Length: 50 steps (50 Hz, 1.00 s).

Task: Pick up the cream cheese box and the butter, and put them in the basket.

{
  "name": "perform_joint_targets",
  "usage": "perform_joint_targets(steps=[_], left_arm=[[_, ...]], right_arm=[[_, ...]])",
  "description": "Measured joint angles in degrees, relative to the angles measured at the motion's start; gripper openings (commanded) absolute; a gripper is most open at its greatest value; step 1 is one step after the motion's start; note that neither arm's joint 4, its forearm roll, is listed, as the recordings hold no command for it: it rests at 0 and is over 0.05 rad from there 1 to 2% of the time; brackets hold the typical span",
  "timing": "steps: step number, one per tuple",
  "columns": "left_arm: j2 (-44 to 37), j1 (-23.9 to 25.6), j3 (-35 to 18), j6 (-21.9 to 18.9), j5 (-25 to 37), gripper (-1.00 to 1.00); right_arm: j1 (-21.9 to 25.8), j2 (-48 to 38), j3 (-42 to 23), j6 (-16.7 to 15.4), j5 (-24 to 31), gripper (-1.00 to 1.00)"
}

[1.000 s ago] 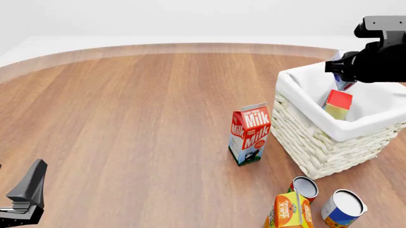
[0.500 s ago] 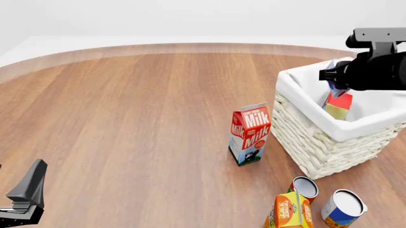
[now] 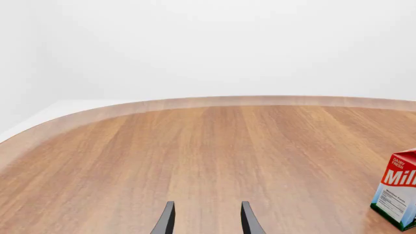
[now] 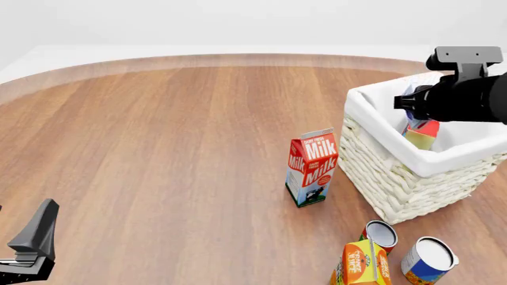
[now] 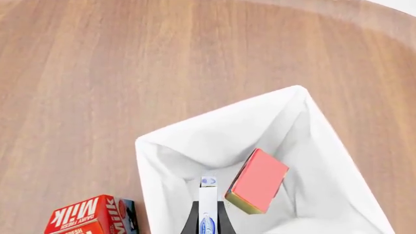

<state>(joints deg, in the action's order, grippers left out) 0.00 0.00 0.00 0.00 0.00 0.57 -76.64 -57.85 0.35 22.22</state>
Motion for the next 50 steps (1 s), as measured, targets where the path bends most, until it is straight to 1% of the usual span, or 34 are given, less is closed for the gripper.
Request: perform_joint_targets(steps=[50], left_arm=[[0.0, 0.0, 0.0, 0.0, 0.0, 1.0]], right_arm=[[-0.32, -2.49, 0.47, 0.51, -2.1, -1.0]])
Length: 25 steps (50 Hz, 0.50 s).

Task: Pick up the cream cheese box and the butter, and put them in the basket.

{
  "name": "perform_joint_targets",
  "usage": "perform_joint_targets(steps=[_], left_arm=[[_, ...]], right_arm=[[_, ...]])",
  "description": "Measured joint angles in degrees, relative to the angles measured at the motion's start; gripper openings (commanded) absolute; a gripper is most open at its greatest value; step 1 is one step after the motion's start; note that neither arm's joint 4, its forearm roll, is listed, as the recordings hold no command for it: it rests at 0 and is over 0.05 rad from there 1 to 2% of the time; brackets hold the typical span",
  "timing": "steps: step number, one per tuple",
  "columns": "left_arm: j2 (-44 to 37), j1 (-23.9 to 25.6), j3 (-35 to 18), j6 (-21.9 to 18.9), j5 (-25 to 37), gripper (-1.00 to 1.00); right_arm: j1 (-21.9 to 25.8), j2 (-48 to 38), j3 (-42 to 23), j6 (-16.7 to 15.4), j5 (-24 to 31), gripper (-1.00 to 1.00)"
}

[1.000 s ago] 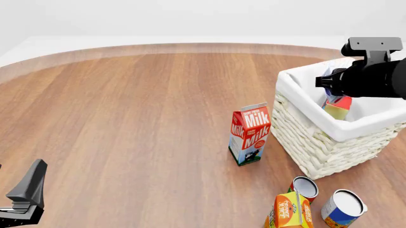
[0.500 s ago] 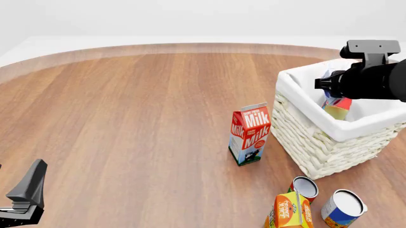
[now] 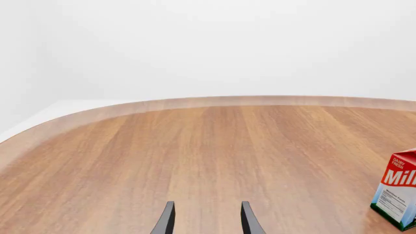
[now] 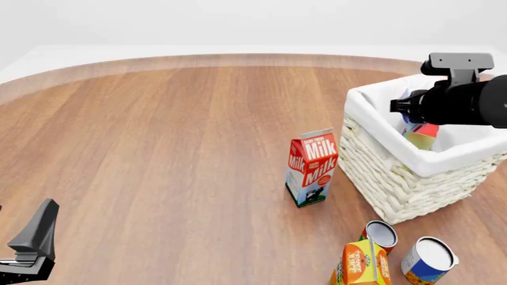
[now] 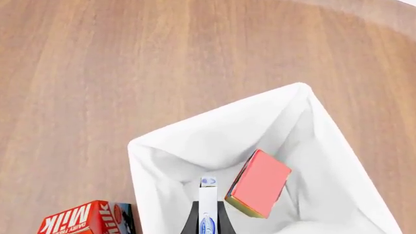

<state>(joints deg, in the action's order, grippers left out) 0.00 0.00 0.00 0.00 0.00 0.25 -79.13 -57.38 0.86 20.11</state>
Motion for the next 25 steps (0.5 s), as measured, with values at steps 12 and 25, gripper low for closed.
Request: perform_joint_targets(steps=[12, 25], left_arm=[[0.0, 0.0, 0.0, 0.0, 0.0, 1.0], [0.0, 0.0, 0.0, 0.0, 0.0, 1.0]], right_arm=[[0.11, -1.02, 0.19, 0.27, -0.95, -1.0], [-0.09, -1.8, -0.03, 0.24, -1.38, -1.0]])
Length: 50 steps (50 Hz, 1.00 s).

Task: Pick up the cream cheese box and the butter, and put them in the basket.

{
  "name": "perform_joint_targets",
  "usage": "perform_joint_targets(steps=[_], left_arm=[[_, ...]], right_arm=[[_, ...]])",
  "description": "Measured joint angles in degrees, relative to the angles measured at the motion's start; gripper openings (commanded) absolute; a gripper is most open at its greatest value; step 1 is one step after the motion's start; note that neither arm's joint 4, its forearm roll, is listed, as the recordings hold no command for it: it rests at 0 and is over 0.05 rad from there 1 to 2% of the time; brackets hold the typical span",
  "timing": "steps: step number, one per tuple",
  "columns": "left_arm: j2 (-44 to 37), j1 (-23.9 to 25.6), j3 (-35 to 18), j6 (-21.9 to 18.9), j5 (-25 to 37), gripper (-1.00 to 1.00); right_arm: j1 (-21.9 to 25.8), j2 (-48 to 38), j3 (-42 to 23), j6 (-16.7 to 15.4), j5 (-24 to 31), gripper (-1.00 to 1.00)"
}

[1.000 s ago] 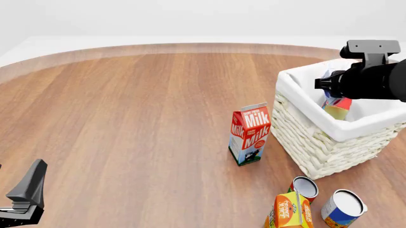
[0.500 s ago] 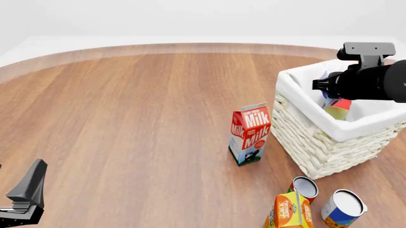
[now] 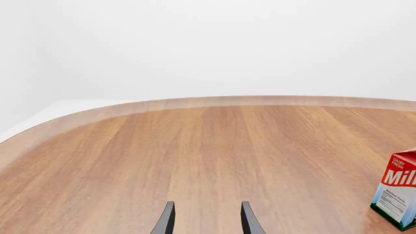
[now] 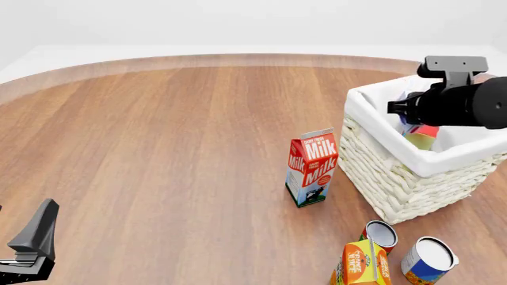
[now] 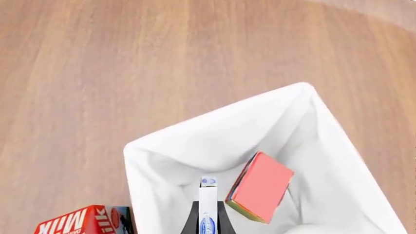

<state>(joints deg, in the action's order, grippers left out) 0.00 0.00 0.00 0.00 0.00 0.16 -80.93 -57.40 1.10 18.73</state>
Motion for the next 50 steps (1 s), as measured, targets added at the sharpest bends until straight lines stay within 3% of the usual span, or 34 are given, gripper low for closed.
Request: perform_joint_targets(steps=[1, 19, 35, 42, 50], left_arm=[[0.0, 0.0, 0.0, 0.0, 0.0, 1.0], [0.0, 0.0, 0.0, 0.0, 0.0, 1.0], [0.0, 0.0, 0.0, 0.0, 0.0, 1.0], [0.0, 0.0, 0.0, 0.0, 0.0, 1.0], [0.0, 0.0, 0.0, 0.0, 0.0, 1.0]], right_arm=[[-0.09, -0.05, -0.08, -0.04, 0.0, 1.0], [0.55, 0.78, -1.35, -0.49, 0.95, 1.0], [3.31, 5.21, -4.91, -3.41, 5.89, 1.0], [7.22, 7.81, -7.7, -6.5, 8.71, 1.0], [15.52, 10.33, -11.03, -11.0, 11.57, 1.0]])
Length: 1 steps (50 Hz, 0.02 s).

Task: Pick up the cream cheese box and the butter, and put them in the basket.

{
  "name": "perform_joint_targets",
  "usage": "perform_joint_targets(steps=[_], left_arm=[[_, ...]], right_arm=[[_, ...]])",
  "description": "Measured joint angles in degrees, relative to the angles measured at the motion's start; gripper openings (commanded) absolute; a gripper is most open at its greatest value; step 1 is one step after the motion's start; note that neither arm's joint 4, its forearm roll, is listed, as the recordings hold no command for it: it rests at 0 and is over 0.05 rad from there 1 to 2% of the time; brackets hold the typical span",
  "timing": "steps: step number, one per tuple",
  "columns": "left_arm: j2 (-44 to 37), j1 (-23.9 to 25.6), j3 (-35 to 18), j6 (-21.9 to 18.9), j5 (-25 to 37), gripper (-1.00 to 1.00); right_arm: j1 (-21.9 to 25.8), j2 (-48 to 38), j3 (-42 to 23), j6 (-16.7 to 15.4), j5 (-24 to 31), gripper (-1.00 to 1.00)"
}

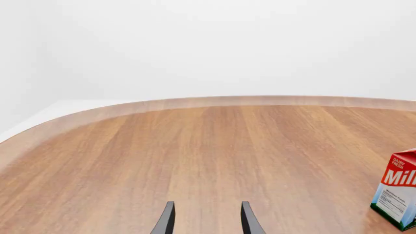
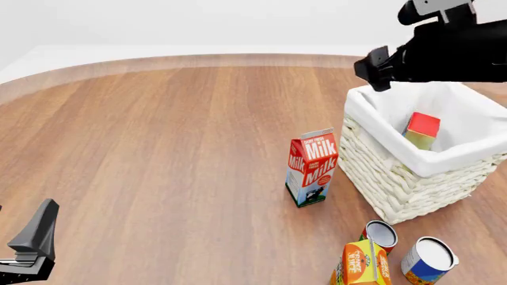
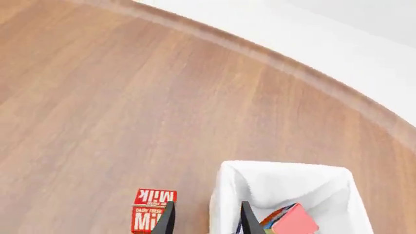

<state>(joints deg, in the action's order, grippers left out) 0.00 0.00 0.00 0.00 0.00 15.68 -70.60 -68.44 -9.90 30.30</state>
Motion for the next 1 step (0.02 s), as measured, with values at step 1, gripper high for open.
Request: perform_joint_targets(steps=[1], left_arm=[[0.0, 0.0, 0.0, 0.0, 0.0, 1.0]], right_arm=[[1.29, 0.23, -0.27, -0.57, 0.18, 1.0]])
